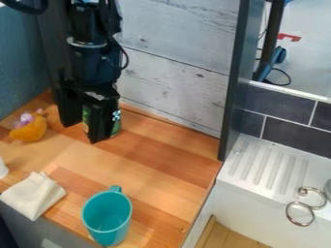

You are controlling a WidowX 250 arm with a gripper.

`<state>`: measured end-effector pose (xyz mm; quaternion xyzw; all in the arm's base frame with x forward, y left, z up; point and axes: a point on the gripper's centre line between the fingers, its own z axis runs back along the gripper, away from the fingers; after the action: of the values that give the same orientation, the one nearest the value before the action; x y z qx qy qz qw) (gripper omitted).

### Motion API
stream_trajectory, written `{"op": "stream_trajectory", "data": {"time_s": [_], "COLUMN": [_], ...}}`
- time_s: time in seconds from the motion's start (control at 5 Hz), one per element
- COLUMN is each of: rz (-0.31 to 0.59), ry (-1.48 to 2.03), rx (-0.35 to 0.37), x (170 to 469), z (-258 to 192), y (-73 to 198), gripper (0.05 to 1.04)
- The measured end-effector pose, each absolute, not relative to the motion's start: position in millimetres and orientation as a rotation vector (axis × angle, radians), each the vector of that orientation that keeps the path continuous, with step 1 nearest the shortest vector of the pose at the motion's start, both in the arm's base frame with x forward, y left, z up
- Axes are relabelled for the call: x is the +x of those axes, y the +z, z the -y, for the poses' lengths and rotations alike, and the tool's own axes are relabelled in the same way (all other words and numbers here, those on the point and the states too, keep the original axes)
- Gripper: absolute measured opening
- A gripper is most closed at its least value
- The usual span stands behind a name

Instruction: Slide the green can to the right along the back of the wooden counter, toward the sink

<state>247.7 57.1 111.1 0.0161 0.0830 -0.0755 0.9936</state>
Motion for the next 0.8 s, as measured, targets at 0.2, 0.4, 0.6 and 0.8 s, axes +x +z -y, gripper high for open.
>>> {"op": "stream_trajectory", "data": {"time_s": [0.2,0.4,0.6,0.8], "rz": [-0.188,-0.169,-0.088,-0.025], "ry": [-0.153,-0.153,-0.138,-0.117], "rx": [0.025,0.028,0.016,0.039], "x": [247,251,259,264], "z": [-56,-65,-88,-115], "y": [105,120,146,166], "gripper": [1.001,1.001,1.001,1.001]}}
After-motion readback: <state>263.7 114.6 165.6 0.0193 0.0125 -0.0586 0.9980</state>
